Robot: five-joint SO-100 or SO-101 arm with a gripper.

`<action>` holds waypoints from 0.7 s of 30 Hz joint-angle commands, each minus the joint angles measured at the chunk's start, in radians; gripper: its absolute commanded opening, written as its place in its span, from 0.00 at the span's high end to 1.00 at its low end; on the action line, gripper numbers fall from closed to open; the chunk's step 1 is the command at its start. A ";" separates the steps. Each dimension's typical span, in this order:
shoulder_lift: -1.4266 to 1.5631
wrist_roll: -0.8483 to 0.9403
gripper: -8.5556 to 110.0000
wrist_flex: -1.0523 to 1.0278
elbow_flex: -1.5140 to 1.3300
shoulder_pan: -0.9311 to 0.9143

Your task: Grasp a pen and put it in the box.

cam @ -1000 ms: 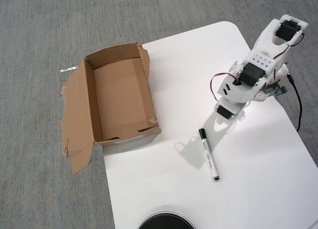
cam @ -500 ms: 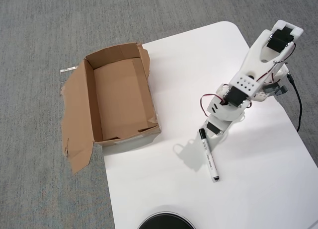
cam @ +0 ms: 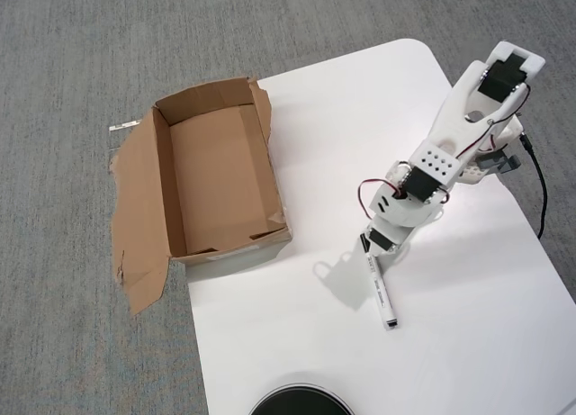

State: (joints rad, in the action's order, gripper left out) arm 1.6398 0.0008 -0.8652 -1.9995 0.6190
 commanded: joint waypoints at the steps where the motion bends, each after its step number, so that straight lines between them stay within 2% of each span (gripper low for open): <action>1: -0.037 0.004 0.84 0.011 0.024 -0.004; 8: -0.046 0.004 0.70 0.011 0.025 -0.004; 21: -0.058 -0.004 0.69 0.011 0.013 -0.004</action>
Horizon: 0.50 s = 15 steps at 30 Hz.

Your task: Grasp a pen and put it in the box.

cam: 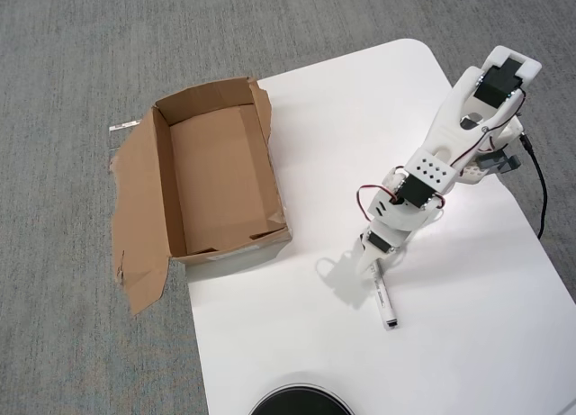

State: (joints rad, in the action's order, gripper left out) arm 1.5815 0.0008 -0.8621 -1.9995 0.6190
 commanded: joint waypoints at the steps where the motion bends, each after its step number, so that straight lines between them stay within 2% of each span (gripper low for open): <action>1: -0.008 -0.004 0.69 0.008 0.010 -0.004; 15: -0.055 -0.001 0.69 -0.003 0.024 -0.005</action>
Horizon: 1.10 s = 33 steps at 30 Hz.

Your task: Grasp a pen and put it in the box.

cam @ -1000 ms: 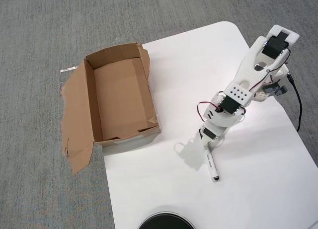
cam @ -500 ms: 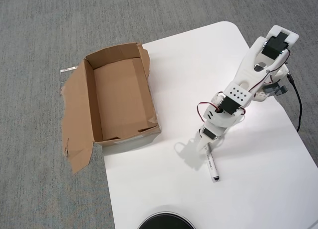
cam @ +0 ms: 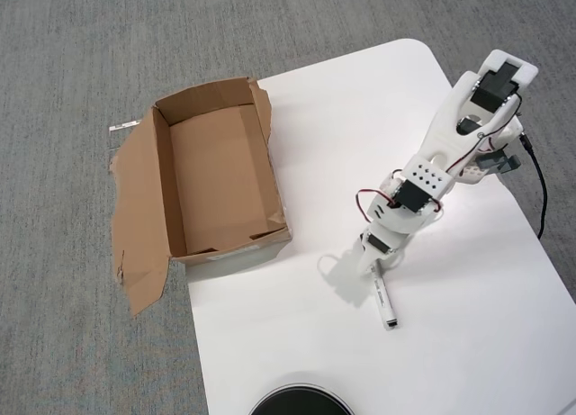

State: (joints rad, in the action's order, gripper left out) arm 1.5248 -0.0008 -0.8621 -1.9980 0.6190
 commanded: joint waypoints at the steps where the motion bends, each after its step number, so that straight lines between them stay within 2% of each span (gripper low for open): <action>1: 0.002 0.001 0.69 -0.005 0.022 -0.005; 28: -0.034 0.005 0.70 -0.060 0.021 -0.005; 33: -0.034 0.005 0.77 -0.061 0.021 -0.005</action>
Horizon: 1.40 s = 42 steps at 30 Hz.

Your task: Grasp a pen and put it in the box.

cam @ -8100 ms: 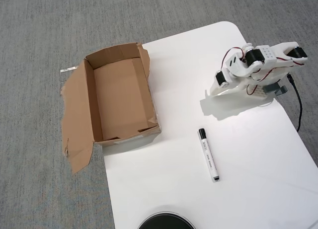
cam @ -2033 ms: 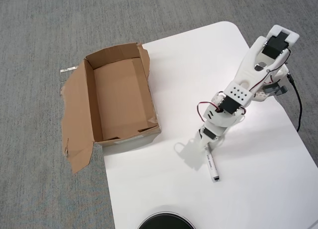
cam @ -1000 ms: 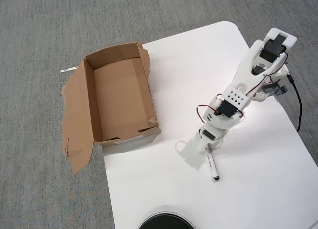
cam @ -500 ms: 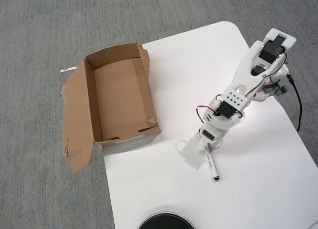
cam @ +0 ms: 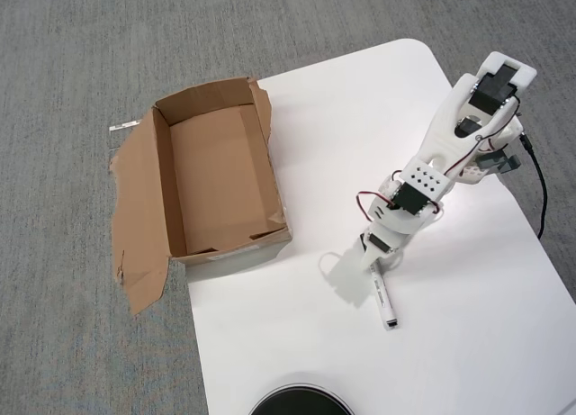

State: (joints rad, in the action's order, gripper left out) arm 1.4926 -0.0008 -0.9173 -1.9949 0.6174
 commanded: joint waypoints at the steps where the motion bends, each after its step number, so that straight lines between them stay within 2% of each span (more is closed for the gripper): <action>1: -0.002 0.005 0.79 -0.006 0.016 -0.004; 6: -0.002 0.005 0.87 -0.006 0.015 -0.004; 15: -0.002 0.005 0.88 -0.006 0.010 -0.004; 19: 0.000 0.005 0.92 -0.006 0.007 -0.004; 42: 0.031 0.005 0.93 -0.008 0.019 -0.004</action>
State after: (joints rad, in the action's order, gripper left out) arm 1.4926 0.0038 -0.9204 -1.9949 0.6174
